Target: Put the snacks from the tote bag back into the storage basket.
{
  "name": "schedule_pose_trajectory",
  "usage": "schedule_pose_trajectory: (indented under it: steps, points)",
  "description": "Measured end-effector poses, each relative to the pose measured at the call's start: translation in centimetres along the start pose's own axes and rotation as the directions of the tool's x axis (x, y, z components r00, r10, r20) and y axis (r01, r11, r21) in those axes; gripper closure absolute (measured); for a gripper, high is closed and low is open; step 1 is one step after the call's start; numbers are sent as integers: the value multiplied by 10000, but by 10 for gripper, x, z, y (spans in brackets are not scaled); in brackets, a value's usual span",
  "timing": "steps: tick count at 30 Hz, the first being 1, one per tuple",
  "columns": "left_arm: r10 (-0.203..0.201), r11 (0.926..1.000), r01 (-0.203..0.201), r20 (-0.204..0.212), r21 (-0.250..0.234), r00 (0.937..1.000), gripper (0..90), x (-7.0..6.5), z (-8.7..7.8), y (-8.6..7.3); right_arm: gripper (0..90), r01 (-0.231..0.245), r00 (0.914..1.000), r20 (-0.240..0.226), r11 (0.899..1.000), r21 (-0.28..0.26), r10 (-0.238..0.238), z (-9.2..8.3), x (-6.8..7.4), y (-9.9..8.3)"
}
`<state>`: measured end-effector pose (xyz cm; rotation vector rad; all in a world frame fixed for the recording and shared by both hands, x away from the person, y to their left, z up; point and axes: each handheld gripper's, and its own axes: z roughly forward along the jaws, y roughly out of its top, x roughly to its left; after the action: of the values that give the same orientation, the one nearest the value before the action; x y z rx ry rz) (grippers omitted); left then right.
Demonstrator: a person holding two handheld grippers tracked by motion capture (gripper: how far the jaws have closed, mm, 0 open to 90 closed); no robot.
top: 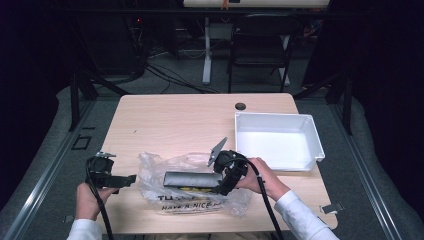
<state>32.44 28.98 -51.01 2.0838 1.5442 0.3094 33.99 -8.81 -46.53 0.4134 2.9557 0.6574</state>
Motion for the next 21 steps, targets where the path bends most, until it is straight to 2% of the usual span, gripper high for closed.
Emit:
schedule_pose_trajectory:
  steps: [2, 5, 7, 11, 15, 18, 21]
  points:
    - [21, 10000, -21, -11, 11, 10000, 4, 0, 0, 0, 182, 320, 9994, -115, 9993, 210, -317, 3, 0, 6]
    - [143, 9999, -143, -87, 86, 9999, 4, 0, 1, 1, 261, 469, 9984, -345, 9981, 390, -456, 10, -1, 14]
    - [168, 9998, -165, -178, 135, 9997, 4, 1, 2, 0, 298, 682, 9975, -227, 9959, 585, -670, 14, 0, 19]
    - [147, 9998, -146, -92, 144, 9998, 3, 3, 2, 0, 355, 1056, 9942, -305, 9908, 849, -1034, 24, 1, 26]
    - [139, 9997, -138, -51, 178, 9999, 3, 4, 2, 0, 381, 1438, 9895, -353, 9816, 1258, -1405, 33, -1, 32]
    - [118, 9998, -117, -58, 168, 9999, 2, 5, 3, 0, 392, 1533, 9880, -401, 9782, 1398, -1491, 40, 0, 35]
    - [157, 9996, -158, 5, 224, 9999, 2, 4, 3, 0, 399, 1713, 9852, -203, 9695, 1754, -1703, 46, -1, 38]
